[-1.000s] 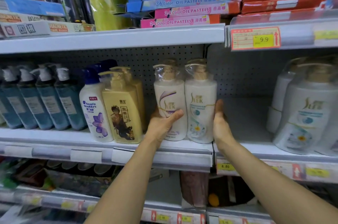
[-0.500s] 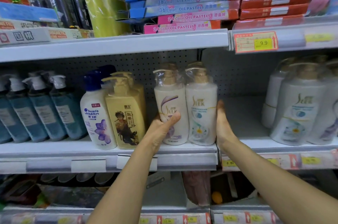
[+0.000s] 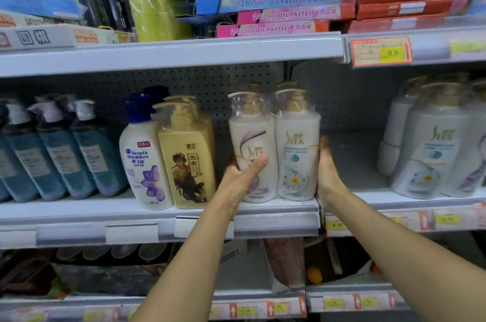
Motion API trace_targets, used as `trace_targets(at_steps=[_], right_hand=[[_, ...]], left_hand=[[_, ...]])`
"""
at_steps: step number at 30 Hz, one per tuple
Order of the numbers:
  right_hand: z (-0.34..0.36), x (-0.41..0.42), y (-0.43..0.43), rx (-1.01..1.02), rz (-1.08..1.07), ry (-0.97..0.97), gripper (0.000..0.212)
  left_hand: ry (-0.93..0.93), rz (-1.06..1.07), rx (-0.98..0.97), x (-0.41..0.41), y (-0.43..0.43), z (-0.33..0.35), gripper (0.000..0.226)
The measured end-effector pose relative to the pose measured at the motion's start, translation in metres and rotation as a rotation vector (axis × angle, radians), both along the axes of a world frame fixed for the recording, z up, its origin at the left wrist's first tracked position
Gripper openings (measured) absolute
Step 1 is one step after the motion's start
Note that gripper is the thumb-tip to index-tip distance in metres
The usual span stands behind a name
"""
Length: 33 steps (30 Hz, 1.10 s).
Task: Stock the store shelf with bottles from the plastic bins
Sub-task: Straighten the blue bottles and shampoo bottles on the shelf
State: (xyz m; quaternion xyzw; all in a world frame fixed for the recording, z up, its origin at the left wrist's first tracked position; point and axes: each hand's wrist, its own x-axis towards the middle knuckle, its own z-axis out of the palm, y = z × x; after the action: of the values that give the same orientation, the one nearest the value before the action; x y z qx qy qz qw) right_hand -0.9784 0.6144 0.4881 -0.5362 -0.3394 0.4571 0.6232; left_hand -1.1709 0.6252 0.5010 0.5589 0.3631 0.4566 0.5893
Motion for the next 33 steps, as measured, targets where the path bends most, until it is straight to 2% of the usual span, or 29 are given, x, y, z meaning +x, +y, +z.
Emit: trace_targets(at_steps=[4,7,9,10,13,16,19,22,24,26,28,31,33], right_hand=[[0.001,-0.001,-0.003,-0.005,0.031,-0.025,0.123],[-0.002,0.003,-0.002,-0.029,0.023,-0.034,0.129],[0.008,-0.004,-0.013,-0.054,0.003,-0.097,0.125],[0.016,-0.008,-0.02,-0.063,-0.005,-0.14,0.114],[0.025,-0.008,-0.033,-0.017,-0.079,-0.242,0.061],[0.028,0.001,-0.045,0.142,-0.125,-0.32,0.038],[0.026,0.016,-0.061,0.255,-0.104,-0.439,0.029],[0.024,0.036,-0.074,0.352,-0.143,-0.567,0.031],[0.026,0.052,-0.081,0.435,-0.198,-0.628,0.027],[0.031,0.071,-0.09,0.527,-0.258,-0.697,0.026],[0.035,0.094,-0.099,0.595,-0.336,-0.757,0.026],[0.04,0.131,-0.113,0.661,-0.506,-0.796,0.028],[0.04,0.159,-0.118,0.692,-0.628,-0.866,0.035]], left_hand=[[-0.012,0.007,-0.01,-0.001,0.0,0.0,0.042],[0.002,0.038,0.008,-0.001,-0.002,0.001,0.035],[0.007,0.046,0.027,-0.001,-0.006,0.003,0.029],[0.014,0.067,0.04,-0.001,-0.007,0.003,0.032],[0.067,0.205,0.067,0.006,-0.017,0.007,0.048],[0.144,0.412,0.114,0.019,-0.032,0.008,0.056],[0.196,0.583,0.167,0.037,-0.047,0.003,0.097],[0.199,0.759,0.365,0.066,-0.068,0.0,0.096],[0.233,0.805,0.539,0.093,-0.082,0.003,0.093],[0.254,0.758,0.695,0.122,-0.095,0.008,0.089],[0.257,0.618,0.742,0.152,-0.104,0.01,0.084],[0.23,0.381,0.589,0.192,-0.109,0.008,0.08],[0.232,0.298,0.468,0.217,-0.109,0.006,0.082]])
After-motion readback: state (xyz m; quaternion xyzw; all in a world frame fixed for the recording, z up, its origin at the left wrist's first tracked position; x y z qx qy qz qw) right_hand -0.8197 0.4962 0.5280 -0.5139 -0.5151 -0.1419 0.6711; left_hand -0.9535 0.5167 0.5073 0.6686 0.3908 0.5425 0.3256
